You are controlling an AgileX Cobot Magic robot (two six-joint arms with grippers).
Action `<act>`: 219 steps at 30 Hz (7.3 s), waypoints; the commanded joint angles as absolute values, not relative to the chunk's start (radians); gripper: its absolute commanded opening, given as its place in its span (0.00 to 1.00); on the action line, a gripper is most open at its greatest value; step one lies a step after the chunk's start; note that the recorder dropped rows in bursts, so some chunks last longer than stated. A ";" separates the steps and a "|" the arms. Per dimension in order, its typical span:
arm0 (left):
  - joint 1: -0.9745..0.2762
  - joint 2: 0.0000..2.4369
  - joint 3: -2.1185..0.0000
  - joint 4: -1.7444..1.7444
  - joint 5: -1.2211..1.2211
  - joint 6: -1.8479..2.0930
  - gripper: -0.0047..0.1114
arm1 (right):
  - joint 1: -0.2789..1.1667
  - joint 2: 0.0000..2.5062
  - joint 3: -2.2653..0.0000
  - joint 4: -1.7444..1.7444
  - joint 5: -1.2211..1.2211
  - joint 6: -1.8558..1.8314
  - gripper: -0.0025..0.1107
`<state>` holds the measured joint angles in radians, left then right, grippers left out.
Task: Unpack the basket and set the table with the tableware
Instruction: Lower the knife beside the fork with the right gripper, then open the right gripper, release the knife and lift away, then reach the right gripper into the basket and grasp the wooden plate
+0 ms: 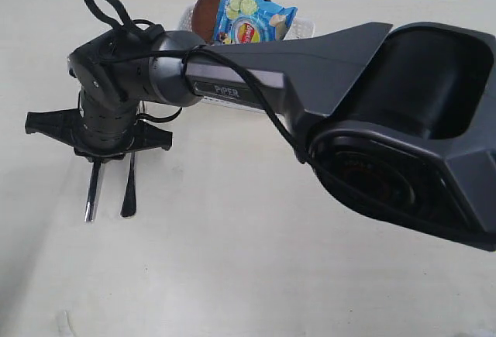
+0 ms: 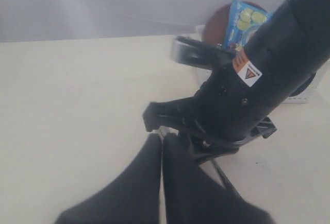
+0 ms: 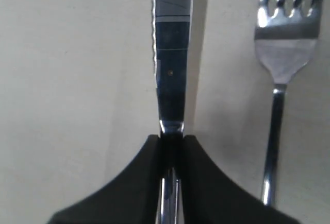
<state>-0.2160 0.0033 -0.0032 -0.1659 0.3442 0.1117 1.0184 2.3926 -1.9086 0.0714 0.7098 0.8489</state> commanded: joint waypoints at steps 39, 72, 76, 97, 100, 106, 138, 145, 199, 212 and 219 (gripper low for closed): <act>-0.222 0.000 0.000 -0.165 0.342 0.112 0.04 | 1.014 2.385 -1.918 0.013 0.690 0.898 0.36; -0.222 0.000 0.000 -0.165 0.342 0.112 0.04 | 1.052 2.385 -1.918 -0.125 1.047 0.648 0.02; -0.222 0.000 0.000 -0.165 0.342 0.112 0.04 | 1.052 2.389 -1.918 -0.073 1.049 0.623 0.02; -0.222 0.000 0.000 -0.165 0.342 0.112 0.04 | 1.052 2.385 -1.918 0.008 1.080 0.534 0.02; -0.222 0.000 0.000 -0.165 0.342 0.112 0.04 | 1.052 2.383 -1.918 0.007 1.080 0.534 0.02; -0.222 0.000 0.000 -0.165 0.342 0.112 0.04 | 1.052 2.377 -1.918 0.010 1.080 0.532 0.02; -0.222 0.000 0.000 -0.165 0.342 0.112 0.04 | 0.894 1.742 -1.845 -0.459 1.221 0.282 0.02; -0.222 0.000 0.000 -0.165 0.342 0.112 0.04 | 0.667 1.691 -1.648 -0.433 1.153 0.209 0.02; -0.222 0.000 0.000 -0.163 0.342 0.112 0.04 | 0.328 2.374 -2.243 0.629 0.968 -0.959 0.56; -0.222 0.000 0.000 -0.163 0.342 0.112 0.04 | 0.328 2.447 -2.255 0.629 0.905 -1.028 0.09; -0.222 0.000 0.000 -0.163 0.342 0.112 0.04 | 0.328 2.421 -2.255 0.629 0.892 -1.044 0.02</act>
